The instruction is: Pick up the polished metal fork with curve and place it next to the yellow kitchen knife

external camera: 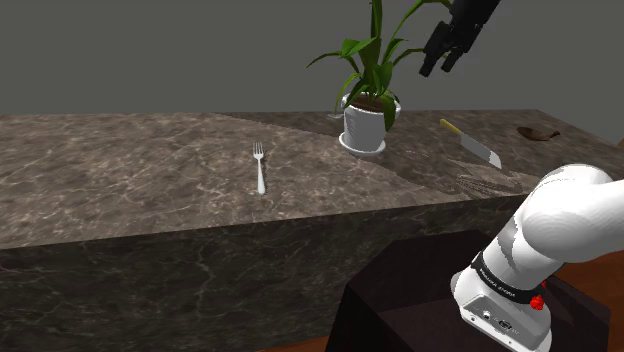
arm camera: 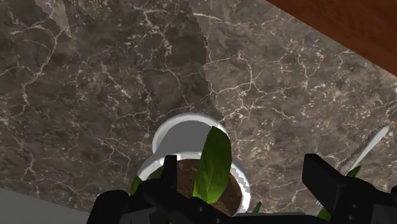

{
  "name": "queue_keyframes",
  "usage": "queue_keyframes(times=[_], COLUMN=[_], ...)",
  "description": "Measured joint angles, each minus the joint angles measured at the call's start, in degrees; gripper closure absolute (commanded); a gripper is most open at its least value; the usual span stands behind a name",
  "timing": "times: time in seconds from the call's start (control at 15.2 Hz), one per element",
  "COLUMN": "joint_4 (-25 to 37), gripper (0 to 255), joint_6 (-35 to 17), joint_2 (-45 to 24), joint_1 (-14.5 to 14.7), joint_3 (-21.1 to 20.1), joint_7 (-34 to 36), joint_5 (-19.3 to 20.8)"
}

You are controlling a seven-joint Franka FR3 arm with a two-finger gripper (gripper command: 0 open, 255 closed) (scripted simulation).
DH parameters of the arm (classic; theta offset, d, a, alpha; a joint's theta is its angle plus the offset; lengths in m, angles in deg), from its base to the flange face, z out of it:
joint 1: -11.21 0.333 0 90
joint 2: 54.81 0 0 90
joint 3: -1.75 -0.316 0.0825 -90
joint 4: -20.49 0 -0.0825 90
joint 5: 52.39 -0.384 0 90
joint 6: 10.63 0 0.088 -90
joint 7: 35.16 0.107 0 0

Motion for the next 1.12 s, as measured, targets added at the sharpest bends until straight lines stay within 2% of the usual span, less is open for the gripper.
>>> queue_keyframes(times=[0.26, 0.59, 1.12], joint_4=[-0.33, -1.13, 2.83], gripper=[0, 0, 0], joint_6=[-1.85, -7.71, -16.35], joint_2=[-2.05, -8.27, -22.57], joint_1=[0.21, 0.62, 0.55], joint_3=[-2.21, -7.12, -14.54], joint_7=[3.29, 10.93, 23.28], joint_5=[-1.17, -3.42, -4.84])
